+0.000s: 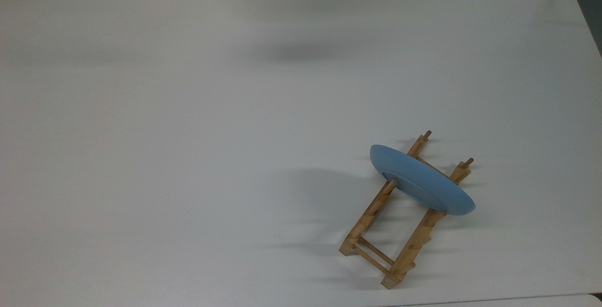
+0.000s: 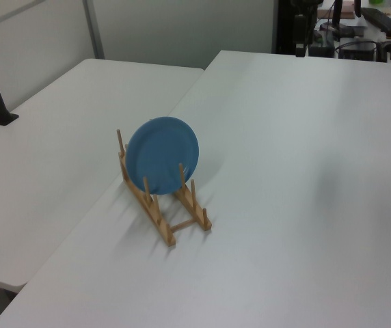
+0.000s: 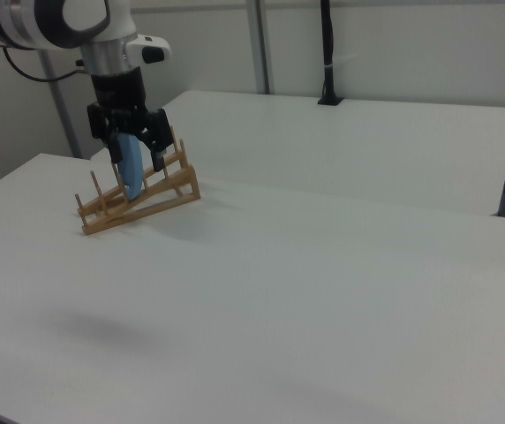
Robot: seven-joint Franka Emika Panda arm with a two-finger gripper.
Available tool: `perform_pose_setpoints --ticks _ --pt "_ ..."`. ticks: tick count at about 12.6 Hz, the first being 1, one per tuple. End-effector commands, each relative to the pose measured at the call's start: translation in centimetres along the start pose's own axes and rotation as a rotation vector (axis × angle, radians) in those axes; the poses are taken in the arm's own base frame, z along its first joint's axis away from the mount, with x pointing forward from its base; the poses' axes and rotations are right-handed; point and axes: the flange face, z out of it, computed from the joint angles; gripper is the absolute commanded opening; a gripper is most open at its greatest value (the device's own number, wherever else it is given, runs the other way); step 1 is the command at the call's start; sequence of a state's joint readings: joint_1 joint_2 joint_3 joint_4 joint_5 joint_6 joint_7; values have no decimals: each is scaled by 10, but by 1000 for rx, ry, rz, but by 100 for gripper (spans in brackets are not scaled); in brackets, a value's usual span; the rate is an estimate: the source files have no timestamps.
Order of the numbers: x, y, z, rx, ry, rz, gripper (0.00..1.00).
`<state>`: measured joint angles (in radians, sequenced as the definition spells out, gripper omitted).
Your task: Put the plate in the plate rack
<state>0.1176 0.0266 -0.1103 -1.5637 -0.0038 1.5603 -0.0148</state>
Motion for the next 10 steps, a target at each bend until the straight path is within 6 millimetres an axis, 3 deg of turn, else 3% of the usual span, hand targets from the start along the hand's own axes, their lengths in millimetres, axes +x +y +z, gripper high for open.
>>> perform_pose_setpoints --ticks 1,10 --pt "-9 7 3 12 -13 -4 100" --pt "-10 9 3 12 -13 8 100"
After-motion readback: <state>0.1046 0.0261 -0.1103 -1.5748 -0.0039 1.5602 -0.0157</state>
